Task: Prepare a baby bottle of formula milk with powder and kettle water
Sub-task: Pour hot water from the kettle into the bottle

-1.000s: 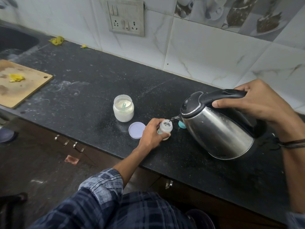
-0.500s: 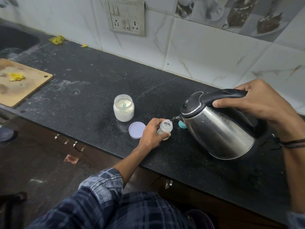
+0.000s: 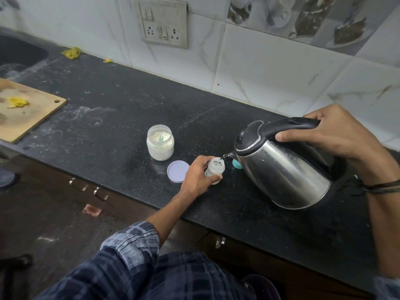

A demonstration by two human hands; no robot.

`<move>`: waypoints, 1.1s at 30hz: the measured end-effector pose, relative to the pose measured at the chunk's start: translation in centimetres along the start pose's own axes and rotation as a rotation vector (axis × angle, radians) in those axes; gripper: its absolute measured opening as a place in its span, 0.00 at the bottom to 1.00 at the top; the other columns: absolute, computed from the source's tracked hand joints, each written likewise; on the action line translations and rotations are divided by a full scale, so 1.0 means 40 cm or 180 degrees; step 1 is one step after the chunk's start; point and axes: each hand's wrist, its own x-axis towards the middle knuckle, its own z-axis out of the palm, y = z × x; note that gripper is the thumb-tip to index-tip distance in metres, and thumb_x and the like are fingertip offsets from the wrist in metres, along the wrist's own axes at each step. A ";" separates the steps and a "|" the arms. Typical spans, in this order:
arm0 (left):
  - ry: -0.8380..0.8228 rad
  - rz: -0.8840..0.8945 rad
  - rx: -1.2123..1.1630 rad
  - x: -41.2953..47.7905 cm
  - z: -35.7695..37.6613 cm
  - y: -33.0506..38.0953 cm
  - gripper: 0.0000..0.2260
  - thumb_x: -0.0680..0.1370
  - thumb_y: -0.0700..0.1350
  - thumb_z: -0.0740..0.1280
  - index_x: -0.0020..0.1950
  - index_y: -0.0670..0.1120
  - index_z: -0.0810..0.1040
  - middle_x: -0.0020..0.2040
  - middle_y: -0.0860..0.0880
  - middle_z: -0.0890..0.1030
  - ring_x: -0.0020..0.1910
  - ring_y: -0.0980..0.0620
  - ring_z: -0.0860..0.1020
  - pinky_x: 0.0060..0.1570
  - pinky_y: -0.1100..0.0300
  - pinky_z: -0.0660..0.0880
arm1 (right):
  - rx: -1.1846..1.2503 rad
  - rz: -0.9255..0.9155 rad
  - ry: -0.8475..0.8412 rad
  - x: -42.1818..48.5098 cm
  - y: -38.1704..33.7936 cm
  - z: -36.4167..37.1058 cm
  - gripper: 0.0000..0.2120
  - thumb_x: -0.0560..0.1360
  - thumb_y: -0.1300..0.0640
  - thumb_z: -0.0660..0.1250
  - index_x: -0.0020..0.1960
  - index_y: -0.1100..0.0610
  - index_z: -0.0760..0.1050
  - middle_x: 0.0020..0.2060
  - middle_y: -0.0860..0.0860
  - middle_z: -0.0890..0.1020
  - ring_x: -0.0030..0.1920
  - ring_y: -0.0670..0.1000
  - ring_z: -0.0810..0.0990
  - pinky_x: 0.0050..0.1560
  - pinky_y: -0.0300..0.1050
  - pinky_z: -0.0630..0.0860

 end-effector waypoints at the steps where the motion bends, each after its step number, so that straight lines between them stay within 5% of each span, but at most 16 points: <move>1: 0.0001 -0.0003 -0.0003 0.000 0.000 0.001 0.28 0.71 0.44 0.82 0.68 0.50 0.78 0.63 0.53 0.78 0.63 0.52 0.80 0.68 0.49 0.76 | 0.0004 -0.0004 0.0003 0.002 0.002 0.000 0.32 0.46 0.19 0.76 0.39 0.41 0.87 0.24 0.44 0.80 0.23 0.40 0.74 0.35 0.42 0.71; 8: -0.0008 -0.0016 0.0014 0.000 -0.001 0.002 0.28 0.70 0.44 0.82 0.68 0.50 0.78 0.63 0.53 0.79 0.63 0.52 0.80 0.68 0.49 0.76 | 0.0067 -0.0057 0.0008 0.014 0.018 -0.001 0.37 0.43 0.17 0.74 0.39 0.43 0.87 0.24 0.44 0.80 0.23 0.40 0.74 0.36 0.42 0.72; 18: 0.0009 -0.0005 -0.0015 -0.003 -0.002 0.008 0.27 0.71 0.43 0.82 0.67 0.50 0.78 0.63 0.53 0.79 0.63 0.52 0.79 0.68 0.50 0.76 | 0.0071 -0.0092 -0.0001 0.021 0.051 0.042 0.23 0.54 0.29 0.81 0.36 0.46 0.85 0.20 0.43 0.74 0.20 0.41 0.69 0.31 0.41 0.65; 23: 0.0020 -0.0007 -0.0119 -0.007 -0.003 0.010 0.26 0.70 0.43 0.82 0.66 0.51 0.79 0.63 0.52 0.79 0.63 0.52 0.80 0.68 0.48 0.76 | 0.0218 -0.0180 0.0007 0.017 0.078 0.073 0.23 0.55 0.28 0.79 0.35 0.47 0.85 0.19 0.42 0.74 0.19 0.41 0.69 0.21 0.30 0.61; 29: 0.0060 0.0051 -0.0111 -0.008 -0.004 0.014 0.25 0.70 0.43 0.82 0.61 0.59 0.76 0.61 0.53 0.79 0.62 0.52 0.80 0.67 0.47 0.76 | 0.0544 -0.0091 0.0083 0.018 0.120 0.105 0.24 0.56 0.28 0.80 0.35 0.48 0.85 0.20 0.43 0.75 0.20 0.42 0.70 0.22 0.31 0.63; 33: 0.0036 0.0032 -0.0113 -0.006 -0.003 0.010 0.25 0.70 0.44 0.83 0.63 0.55 0.78 0.62 0.53 0.79 0.63 0.52 0.80 0.67 0.47 0.76 | 0.0595 -0.0088 0.0182 0.020 0.139 0.118 0.28 0.56 0.28 0.80 0.35 0.52 0.84 0.19 0.43 0.72 0.20 0.42 0.67 0.22 0.33 0.62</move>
